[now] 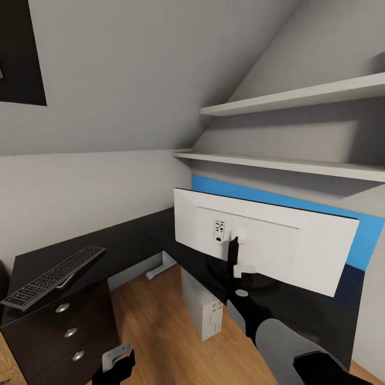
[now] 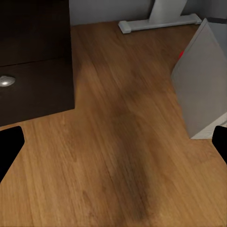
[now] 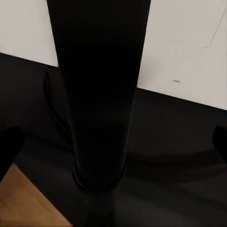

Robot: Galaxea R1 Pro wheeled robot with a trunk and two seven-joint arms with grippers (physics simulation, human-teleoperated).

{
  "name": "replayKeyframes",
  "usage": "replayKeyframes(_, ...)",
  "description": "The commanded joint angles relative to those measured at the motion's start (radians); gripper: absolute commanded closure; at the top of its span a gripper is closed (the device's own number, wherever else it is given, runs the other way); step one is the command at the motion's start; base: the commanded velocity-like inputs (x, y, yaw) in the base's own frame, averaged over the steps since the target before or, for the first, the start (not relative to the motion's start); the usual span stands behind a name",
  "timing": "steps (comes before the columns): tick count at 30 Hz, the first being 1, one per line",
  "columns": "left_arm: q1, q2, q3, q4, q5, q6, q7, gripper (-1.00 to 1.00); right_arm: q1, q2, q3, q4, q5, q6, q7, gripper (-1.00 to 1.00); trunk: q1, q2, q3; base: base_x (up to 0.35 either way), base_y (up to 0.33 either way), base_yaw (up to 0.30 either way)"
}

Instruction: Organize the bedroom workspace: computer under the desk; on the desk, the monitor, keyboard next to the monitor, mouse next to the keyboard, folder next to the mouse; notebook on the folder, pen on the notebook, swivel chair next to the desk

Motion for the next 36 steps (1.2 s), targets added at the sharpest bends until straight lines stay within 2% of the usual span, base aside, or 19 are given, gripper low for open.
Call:
replayKeyframes(1,-0.001,0.0,-0.002,0.0,0.006,-0.004,0.003,-1.0,-0.002,0.001,0.008,0.004,-0.011,-0.006,-0.003,-1.0,0.0,-0.001,-0.001,0.0,0.0,0.0)
replayKeyframes(23,-0.001,0.0,-0.002,0.005,0.007,-0.004,0.003,-1.0,-0.002,-0.001,0.003,0.003,-0.013,-0.025,-0.003,-1.0,0.0,-0.001,-0.001,0.002,0.0,0.0)
replayKeyframes(36,-0.001,0.0,-0.003,0.009,0.009,-0.002,0.003,-1.0,-0.002,-0.003,0.003,0.001,-0.012,-0.025,-0.003,-1.0,0.0,-0.001,-0.001,0.097,0.0,0.0)
